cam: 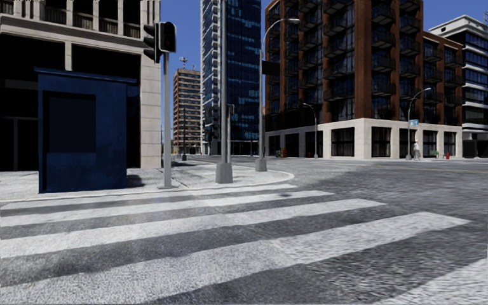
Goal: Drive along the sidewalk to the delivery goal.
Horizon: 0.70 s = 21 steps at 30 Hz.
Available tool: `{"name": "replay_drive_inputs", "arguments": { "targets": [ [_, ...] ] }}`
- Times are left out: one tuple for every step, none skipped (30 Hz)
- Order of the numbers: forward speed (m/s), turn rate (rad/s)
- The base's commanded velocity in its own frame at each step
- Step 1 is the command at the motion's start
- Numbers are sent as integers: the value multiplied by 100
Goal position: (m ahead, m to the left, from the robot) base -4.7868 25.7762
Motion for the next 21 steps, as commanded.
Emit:
{"name": "replay_drive_inputs", "arguments": {
  "targets": [
    [200,0],
    [200,0],
    [200,0],
    [200,0],
    [200,0],
    [200,0],
    [200,0],
    [200,0],
    [200,0],
    [200,0],
    [200,0],
    [200,0],
    [200,0],
    [200,0],
    [200,5],
    [200,18],
    [200,18],
    [200,32],
    [200,52],
    [200,69],
    [200,76]
  ]
}}
